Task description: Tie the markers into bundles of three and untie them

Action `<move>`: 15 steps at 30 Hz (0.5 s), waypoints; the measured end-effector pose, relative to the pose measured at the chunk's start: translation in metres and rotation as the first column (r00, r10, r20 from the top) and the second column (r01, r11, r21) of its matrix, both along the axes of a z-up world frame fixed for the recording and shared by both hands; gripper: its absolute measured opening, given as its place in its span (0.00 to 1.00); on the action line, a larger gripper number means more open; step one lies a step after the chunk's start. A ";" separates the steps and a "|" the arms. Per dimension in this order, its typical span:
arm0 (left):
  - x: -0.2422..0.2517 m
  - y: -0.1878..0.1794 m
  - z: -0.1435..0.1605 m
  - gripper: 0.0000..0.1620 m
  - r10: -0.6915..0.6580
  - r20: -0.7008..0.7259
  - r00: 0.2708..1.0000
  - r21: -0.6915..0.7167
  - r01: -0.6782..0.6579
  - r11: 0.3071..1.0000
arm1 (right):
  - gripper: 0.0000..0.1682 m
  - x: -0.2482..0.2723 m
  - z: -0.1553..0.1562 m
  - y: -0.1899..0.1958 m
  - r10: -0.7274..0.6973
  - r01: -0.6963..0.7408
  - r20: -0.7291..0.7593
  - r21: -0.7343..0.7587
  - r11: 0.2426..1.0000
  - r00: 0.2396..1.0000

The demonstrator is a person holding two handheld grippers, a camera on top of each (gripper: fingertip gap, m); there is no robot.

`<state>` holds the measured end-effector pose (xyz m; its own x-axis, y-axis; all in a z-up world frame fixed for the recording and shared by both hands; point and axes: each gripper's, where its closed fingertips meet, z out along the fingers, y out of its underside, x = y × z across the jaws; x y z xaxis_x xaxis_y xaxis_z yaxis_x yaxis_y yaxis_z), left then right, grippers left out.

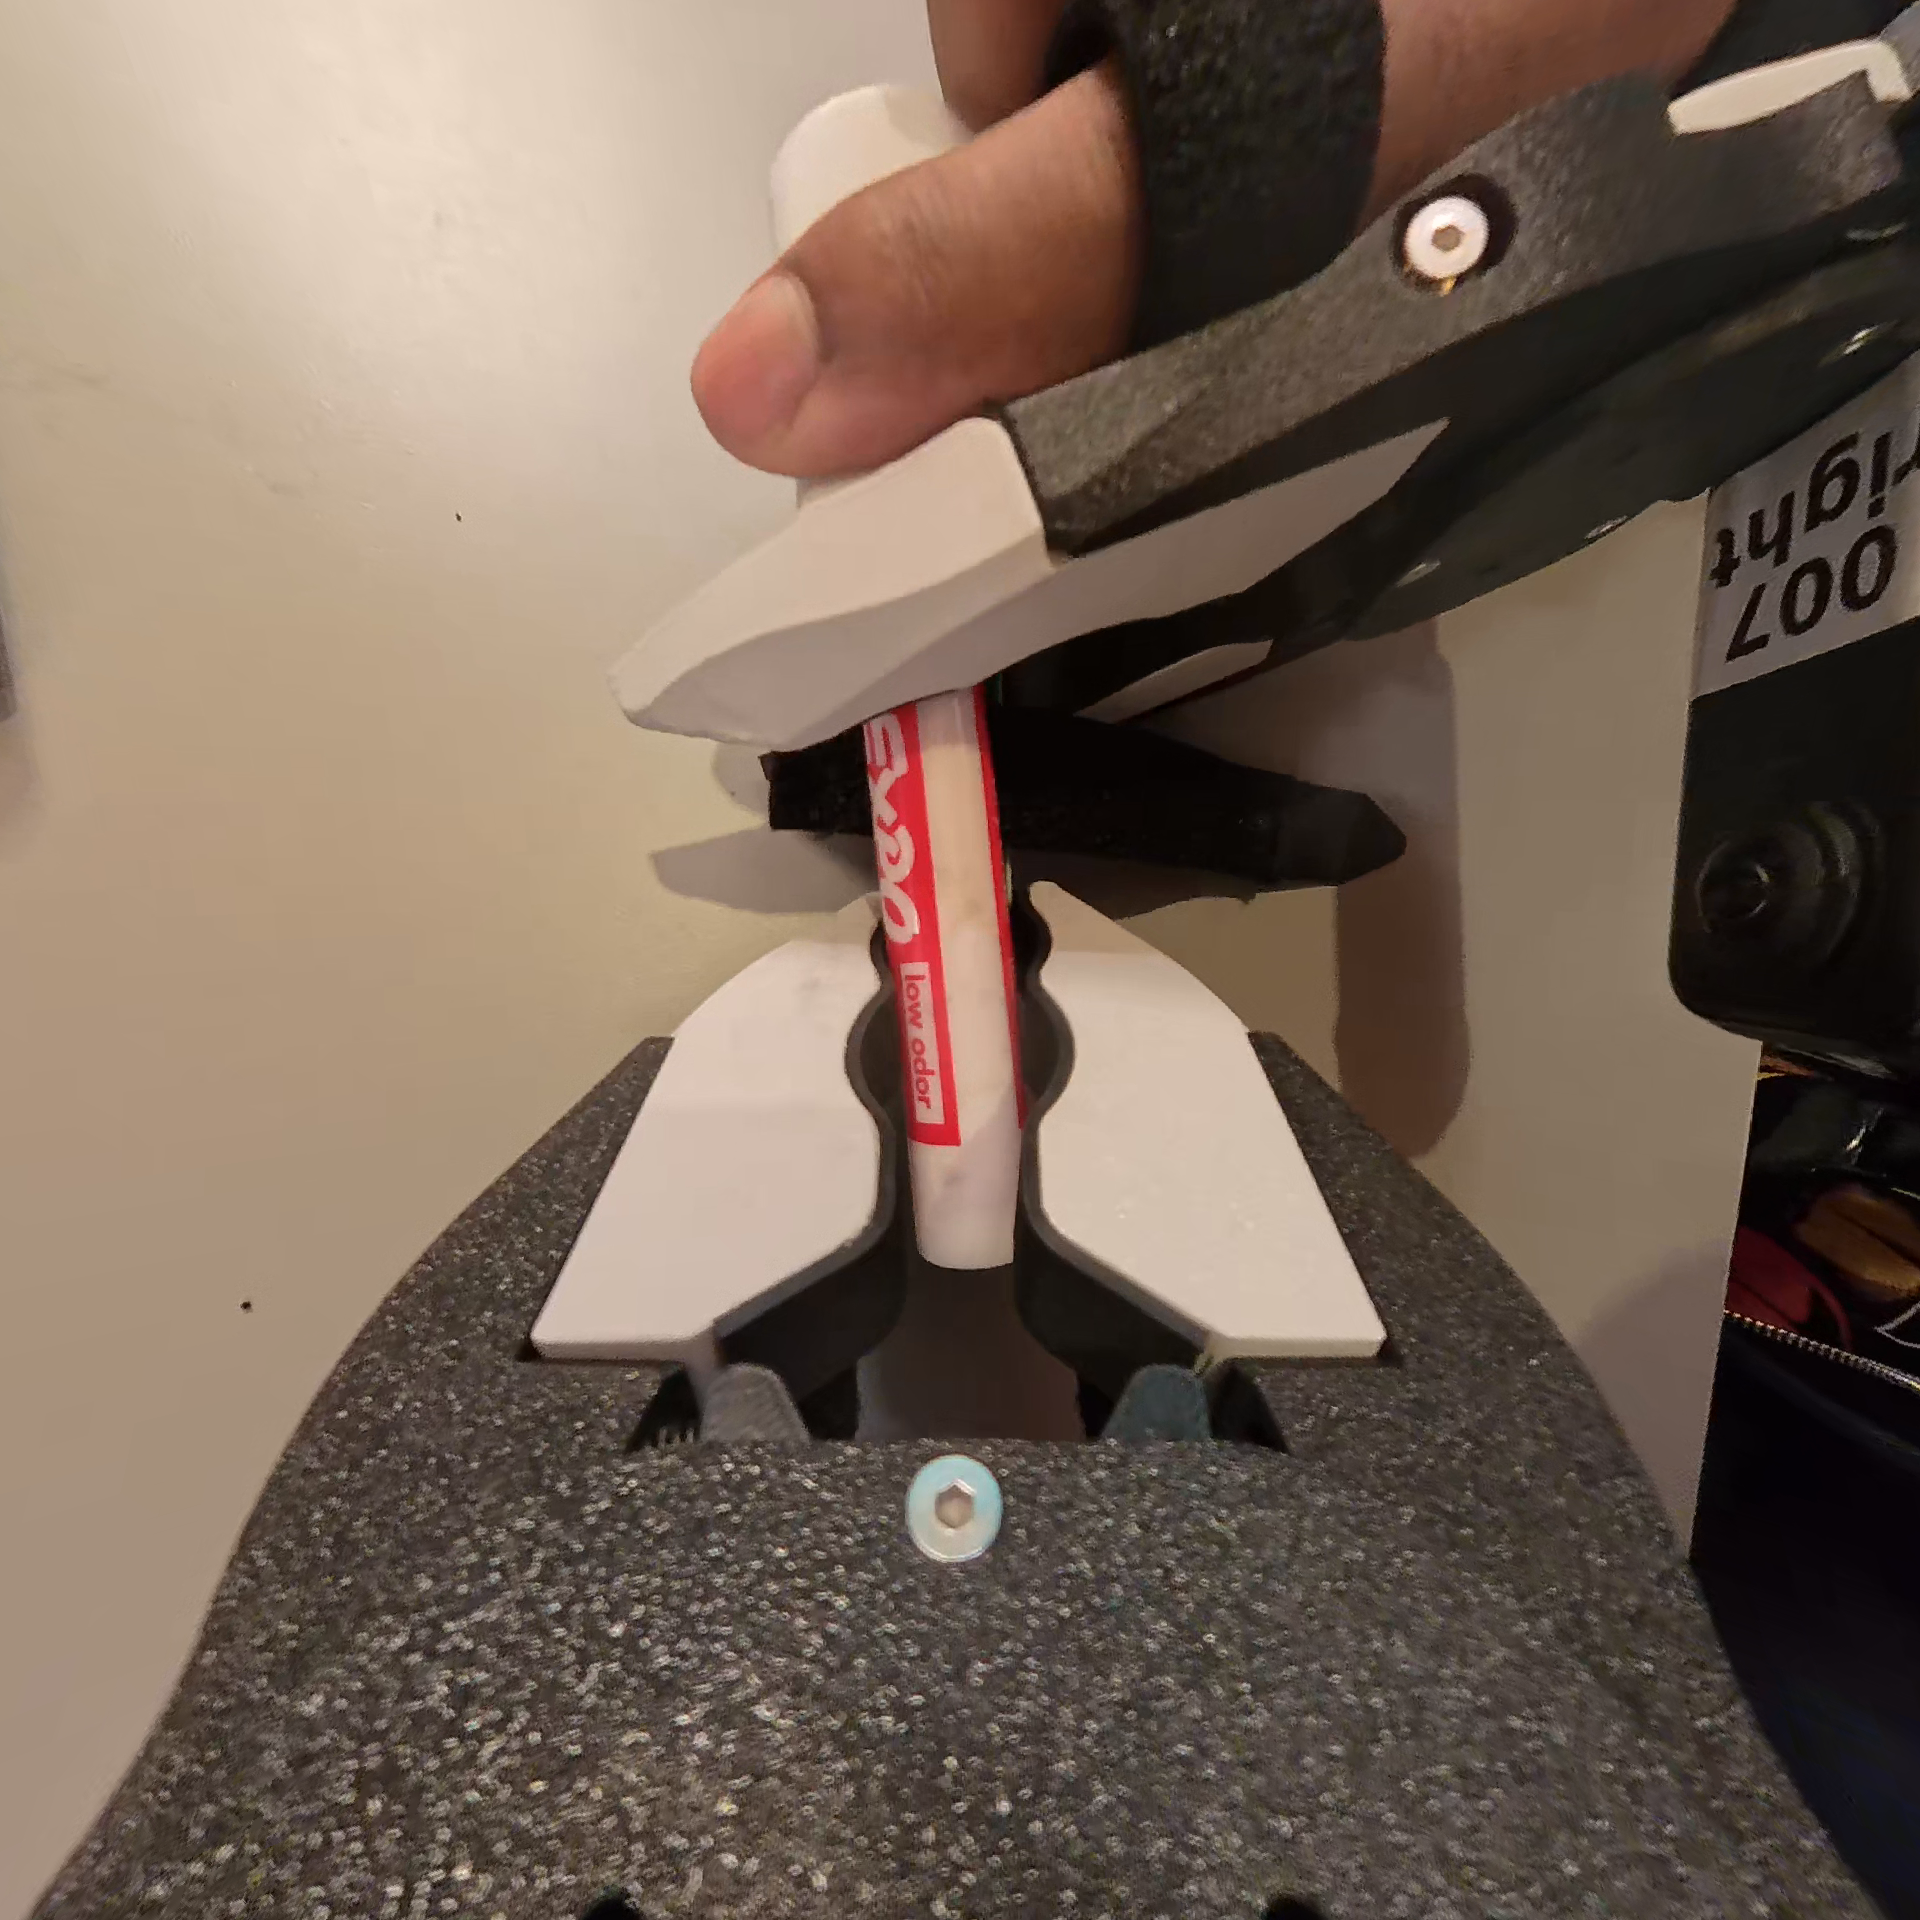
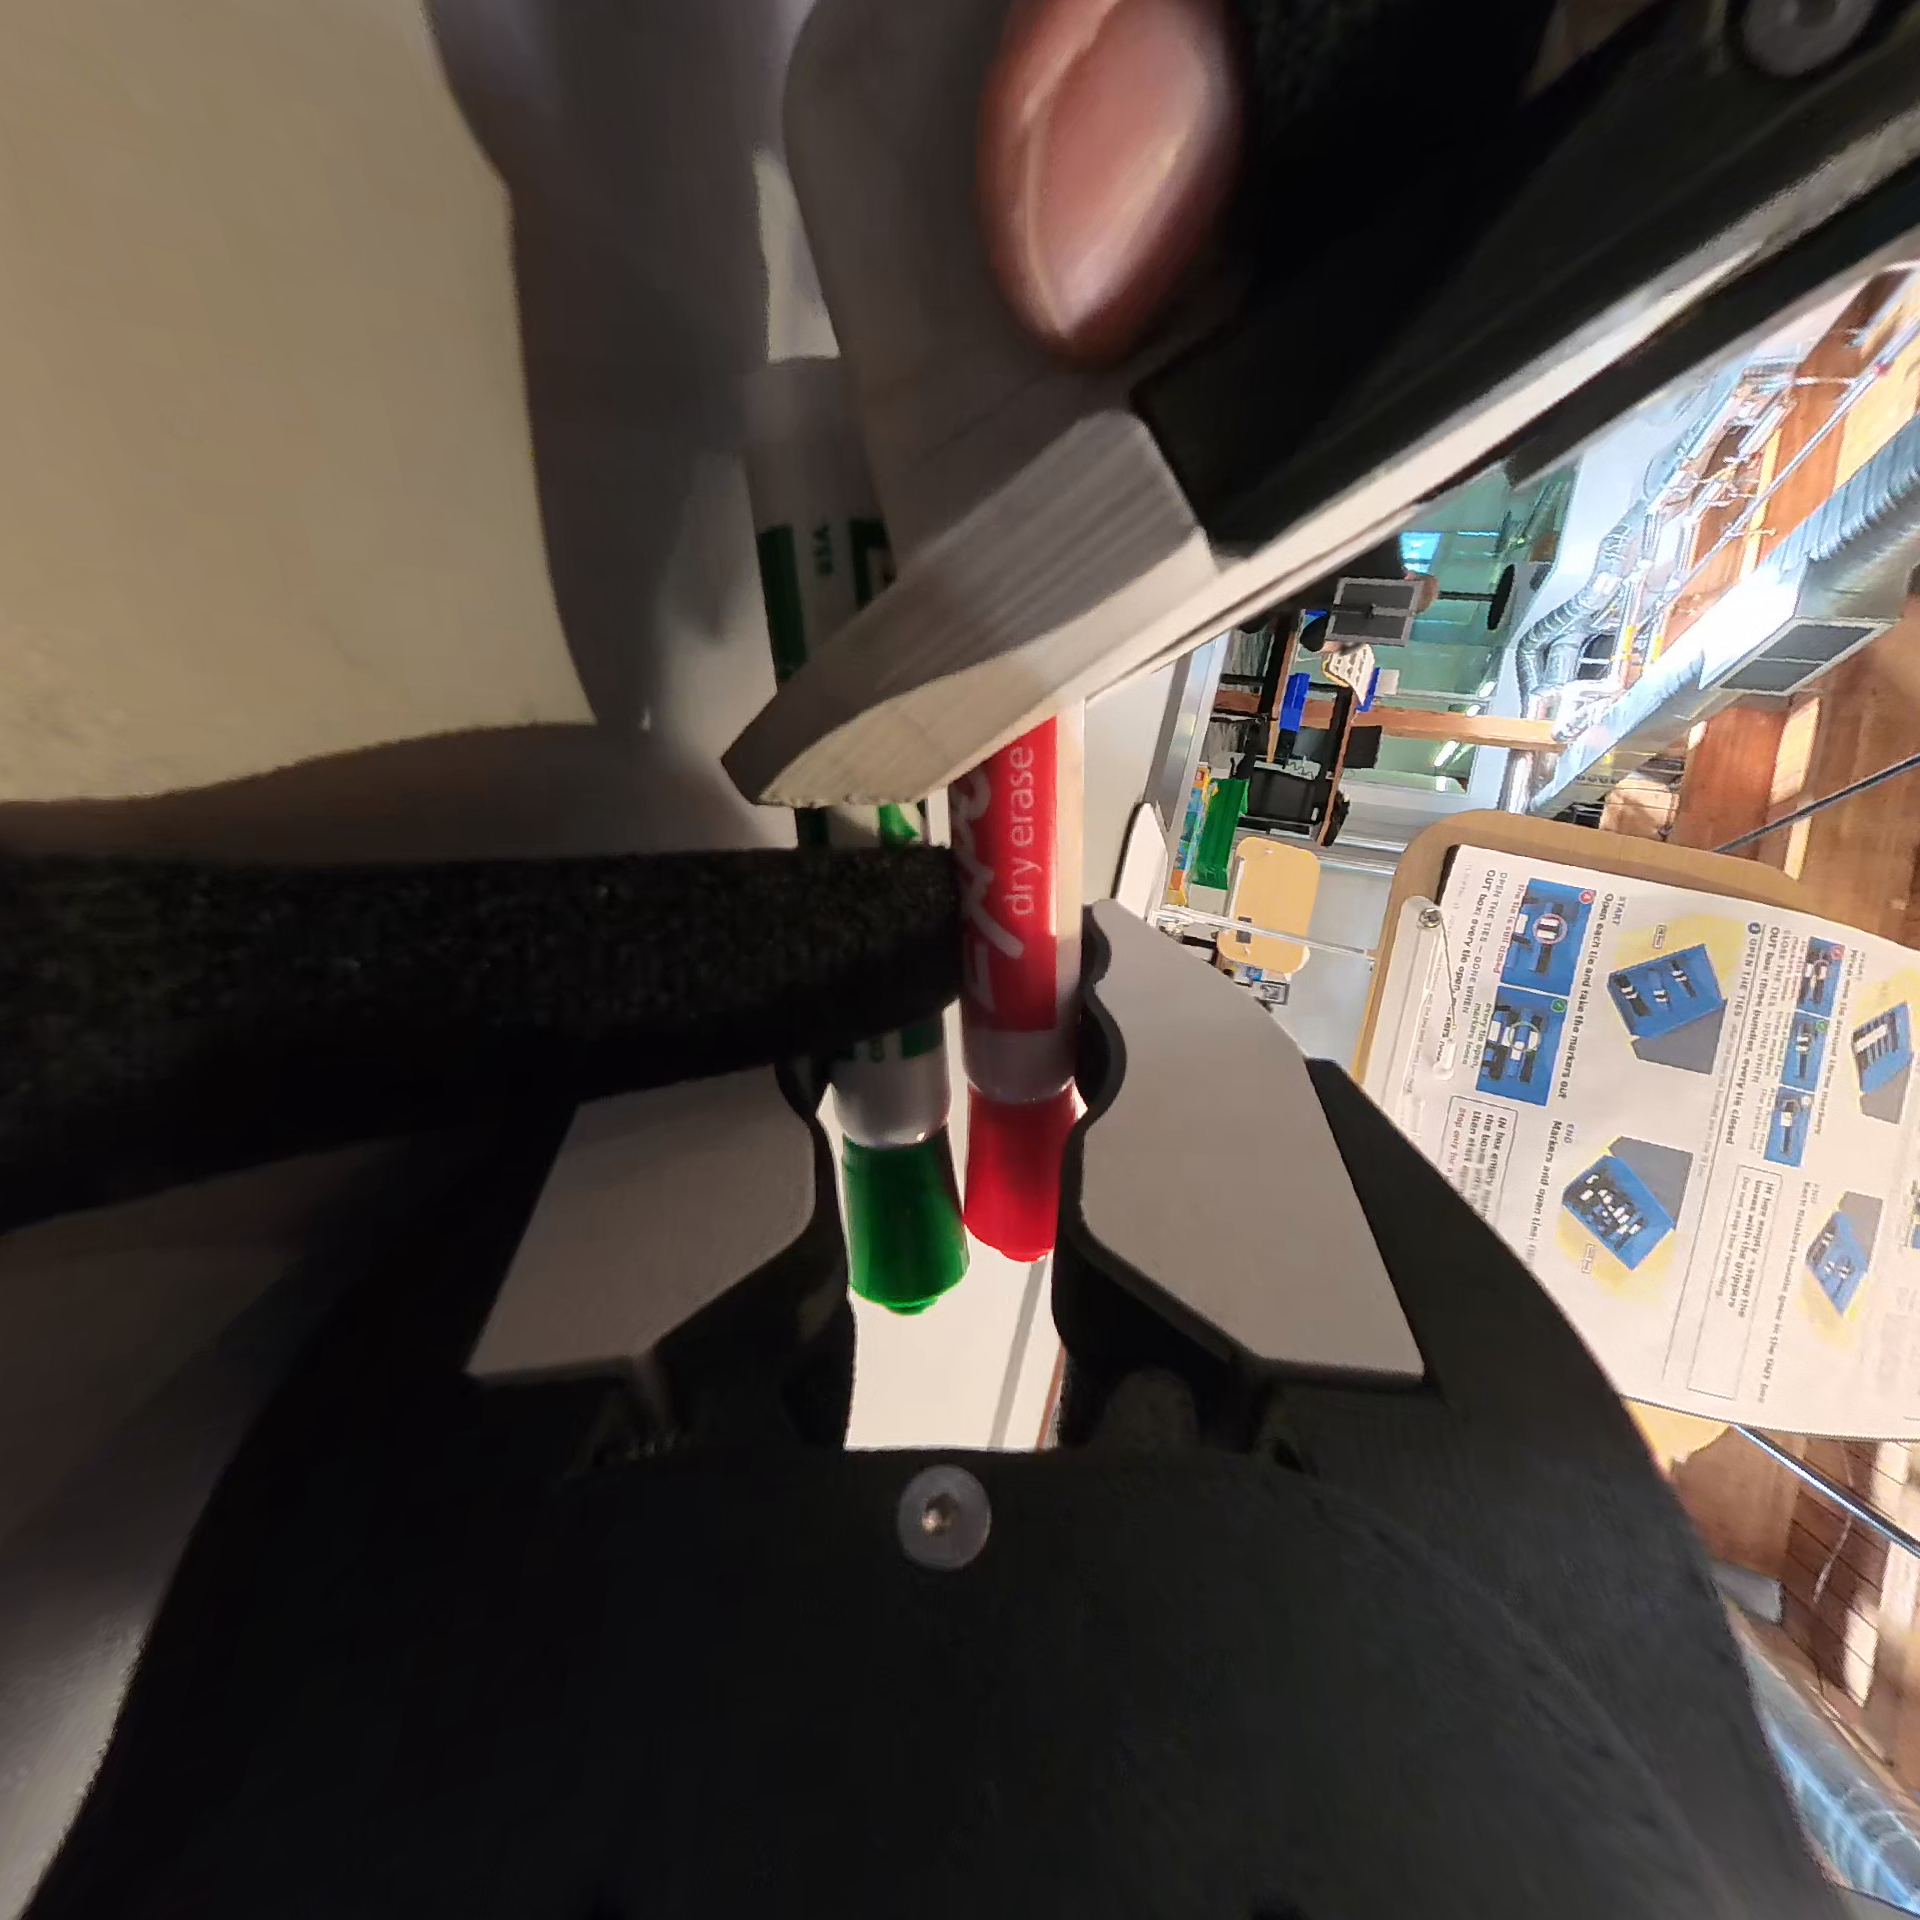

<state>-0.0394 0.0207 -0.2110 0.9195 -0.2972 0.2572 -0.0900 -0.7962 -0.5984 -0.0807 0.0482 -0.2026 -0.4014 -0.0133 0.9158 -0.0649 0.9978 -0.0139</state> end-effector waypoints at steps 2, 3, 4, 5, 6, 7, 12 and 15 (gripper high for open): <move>0.001 0.000 0.000 0.12 -0.005 0.016 1.000 0.003 0.004 1.000 | 0.26 0.001 -0.001 0.000 0.004 -0.004 0.008 -0.009 1.000 1.000; 0.001 0.000 -0.001 0.12 -0.005 0.011 1.000 0.000 0.005 1.000 | 0.25 0.001 -0.002 0.000 0.005 -0.005 0.016 -0.012 1.000 1.000; -0.002 -0.001 -0.003 0.12 -0.003 -0.007 1.000 -0.006 0.002 1.000 | 0.23 0.002 -0.003 0.001 0.006 -0.006 0.023 -0.015 1.000 1.000; -0.002 -0.001 -0.003 0.12 -0.006 -0.011 1.000 -0.005 0.006 1.000 | 0.23 0.002 -0.003 0.001 0.009 -0.009 0.025 -0.020 1.000 1.000; -0.002 0.000 -0.003 0.12 -0.004 -0.008 1.000 -0.004 0.004 1.000 | 0.23 0.002 -0.004 0.001 0.011 -0.010 0.027 -0.024 1.000 1.000; -0.002 0.001 -0.003 0.12 0.000 -0.007 1.000 -0.002 0.000 1.000 | 0.23 0.002 -0.003 0.002 0.010 -0.009 0.029 -0.026 1.000 1.000; -0.002 0.003 0.002 0.12 0.003 -0.004 1.000 0.023 -0.003 1.000 | 0.26 0.001 0.001 0.005 0.005 -0.005 0.006 -0.033 0.999 1.000; -0.002 0.004 0.005 0.12 0.014 -0.002 1.000 0.033 -0.014 0.999 | 0.28 -0.002 0.004 0.007 -0.014 0.013 -0.030 -0.015 1.000 0.999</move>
